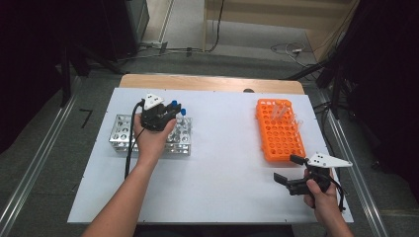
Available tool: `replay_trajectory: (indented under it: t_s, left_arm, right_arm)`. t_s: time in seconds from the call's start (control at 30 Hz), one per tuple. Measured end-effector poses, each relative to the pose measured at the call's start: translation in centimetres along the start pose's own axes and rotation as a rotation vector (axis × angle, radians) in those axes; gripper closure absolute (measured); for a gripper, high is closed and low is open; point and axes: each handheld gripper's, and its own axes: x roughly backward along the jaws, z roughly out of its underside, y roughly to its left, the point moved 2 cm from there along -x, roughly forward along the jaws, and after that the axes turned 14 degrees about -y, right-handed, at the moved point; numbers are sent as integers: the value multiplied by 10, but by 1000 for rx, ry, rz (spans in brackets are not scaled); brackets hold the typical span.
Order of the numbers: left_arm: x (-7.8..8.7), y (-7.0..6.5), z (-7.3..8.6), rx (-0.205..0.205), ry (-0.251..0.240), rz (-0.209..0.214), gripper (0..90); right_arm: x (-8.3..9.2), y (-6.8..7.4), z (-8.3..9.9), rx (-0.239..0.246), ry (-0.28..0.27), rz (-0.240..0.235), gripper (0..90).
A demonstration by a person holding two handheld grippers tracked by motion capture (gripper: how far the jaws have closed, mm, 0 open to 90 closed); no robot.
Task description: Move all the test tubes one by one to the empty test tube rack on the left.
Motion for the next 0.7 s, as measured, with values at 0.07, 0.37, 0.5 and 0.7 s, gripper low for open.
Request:
replay_trajectory:
  t_s: [0.07, 0.37, 0.5, 0.7]
  left_arm:
    - [0, -1, 1, 2, 9, 8, 757]
    - [2, -5, 3, 2, 39, 33, 689]
    - [8, -6, -1, 15, 20, 26, 627]
    - [21, -9, -4, 45, -1, 61, 485]
  right_arm:
    - [0, 0, 0, 0, 0, -1, 0]
    - [-1, 0, 1, 0, 3, -3, 0]
    - [0, 0, 1, -1, 2, -2, 0]
    - [0, -2, 0, -1, -1, -1, 0]
